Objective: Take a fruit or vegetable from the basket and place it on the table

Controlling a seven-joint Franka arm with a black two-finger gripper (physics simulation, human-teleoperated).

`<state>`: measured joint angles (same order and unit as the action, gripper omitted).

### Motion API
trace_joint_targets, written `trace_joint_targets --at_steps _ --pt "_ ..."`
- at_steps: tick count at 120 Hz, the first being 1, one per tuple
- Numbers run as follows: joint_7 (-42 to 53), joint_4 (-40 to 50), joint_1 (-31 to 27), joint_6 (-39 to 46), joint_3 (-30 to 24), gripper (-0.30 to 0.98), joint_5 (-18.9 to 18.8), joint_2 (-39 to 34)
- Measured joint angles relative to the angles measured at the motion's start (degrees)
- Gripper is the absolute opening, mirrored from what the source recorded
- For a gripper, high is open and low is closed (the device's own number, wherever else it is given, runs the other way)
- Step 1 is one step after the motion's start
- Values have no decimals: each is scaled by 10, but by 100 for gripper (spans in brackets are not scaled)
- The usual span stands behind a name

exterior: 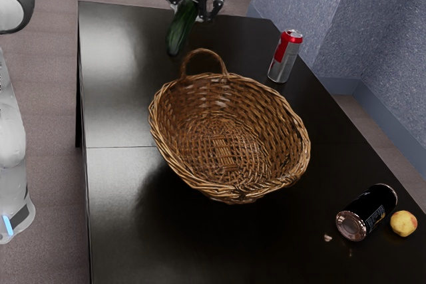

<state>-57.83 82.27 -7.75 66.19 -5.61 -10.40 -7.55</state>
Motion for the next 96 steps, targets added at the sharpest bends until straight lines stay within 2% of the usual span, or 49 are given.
trace_joint_targets --at_steps 14,50,76,96 --pt "62 -3 -125 -15 2 20 -9 -7" --pt "237 11 -287 18 -2 21 -14 37" --pt "354 13 -334 86 -8 20 -13 124" --pt "420 15 -297 133 -22 21 -14 154"
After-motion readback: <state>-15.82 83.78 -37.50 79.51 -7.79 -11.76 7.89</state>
